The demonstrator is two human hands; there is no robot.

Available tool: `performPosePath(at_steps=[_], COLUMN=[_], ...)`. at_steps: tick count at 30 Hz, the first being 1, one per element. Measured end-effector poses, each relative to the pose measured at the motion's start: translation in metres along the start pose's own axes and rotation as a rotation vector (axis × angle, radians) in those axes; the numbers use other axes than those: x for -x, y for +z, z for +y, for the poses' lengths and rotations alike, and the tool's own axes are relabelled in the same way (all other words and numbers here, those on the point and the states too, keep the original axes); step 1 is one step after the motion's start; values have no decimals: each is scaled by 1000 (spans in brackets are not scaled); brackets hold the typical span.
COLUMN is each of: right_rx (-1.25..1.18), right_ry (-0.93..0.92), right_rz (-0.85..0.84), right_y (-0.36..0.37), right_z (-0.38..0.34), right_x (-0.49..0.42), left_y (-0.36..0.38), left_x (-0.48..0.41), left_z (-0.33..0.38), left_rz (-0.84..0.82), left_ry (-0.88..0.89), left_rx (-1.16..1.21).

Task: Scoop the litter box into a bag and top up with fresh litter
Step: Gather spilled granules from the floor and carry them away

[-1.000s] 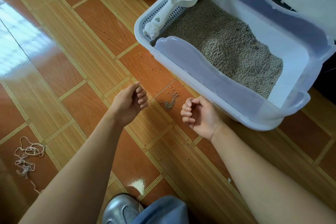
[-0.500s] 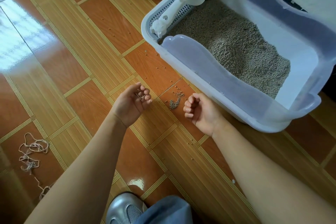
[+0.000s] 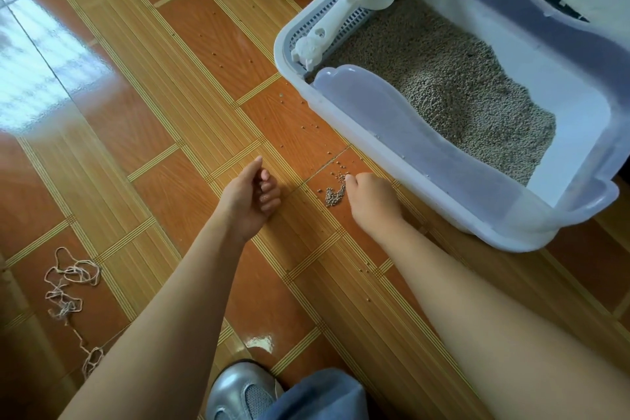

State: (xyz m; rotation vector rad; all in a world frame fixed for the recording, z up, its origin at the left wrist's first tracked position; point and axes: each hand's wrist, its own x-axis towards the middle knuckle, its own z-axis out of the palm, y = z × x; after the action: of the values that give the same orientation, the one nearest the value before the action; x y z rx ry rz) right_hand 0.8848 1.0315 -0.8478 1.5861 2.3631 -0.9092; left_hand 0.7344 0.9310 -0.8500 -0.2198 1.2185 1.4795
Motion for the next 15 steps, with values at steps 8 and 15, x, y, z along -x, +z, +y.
performPosePath(at_steps=[8,15], right_rx=[381,516], right_ry=[-139,-388], right_rz=[86,121], right_y=[14,18], right_z=[-14,-14], right_x=[6,5], left_y=[-4,-8], left_x=[-3,-4], left_z=[6,12], left_rz=[55,86], left_ry=[38,61], left_rx=[181,327])
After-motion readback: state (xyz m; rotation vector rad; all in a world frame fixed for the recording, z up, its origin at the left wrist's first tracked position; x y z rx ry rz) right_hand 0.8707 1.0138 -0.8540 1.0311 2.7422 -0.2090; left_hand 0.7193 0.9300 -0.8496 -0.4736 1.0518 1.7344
